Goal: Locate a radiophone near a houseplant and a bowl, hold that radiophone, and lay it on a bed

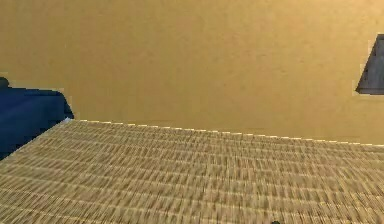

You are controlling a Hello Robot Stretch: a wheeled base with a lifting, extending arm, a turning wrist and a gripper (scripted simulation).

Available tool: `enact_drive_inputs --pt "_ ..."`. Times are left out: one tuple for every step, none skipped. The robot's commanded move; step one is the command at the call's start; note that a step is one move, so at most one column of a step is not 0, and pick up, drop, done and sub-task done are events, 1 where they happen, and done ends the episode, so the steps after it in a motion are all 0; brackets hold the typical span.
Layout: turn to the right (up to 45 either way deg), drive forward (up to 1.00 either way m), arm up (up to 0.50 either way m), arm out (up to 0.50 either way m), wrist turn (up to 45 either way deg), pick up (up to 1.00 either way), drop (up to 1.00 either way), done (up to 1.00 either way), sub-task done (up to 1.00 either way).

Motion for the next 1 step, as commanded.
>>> enact_drive_inputs --pt "-30.0 0.0 0.0 0.0 0.0 0.0 0.0 0.0 0.0"
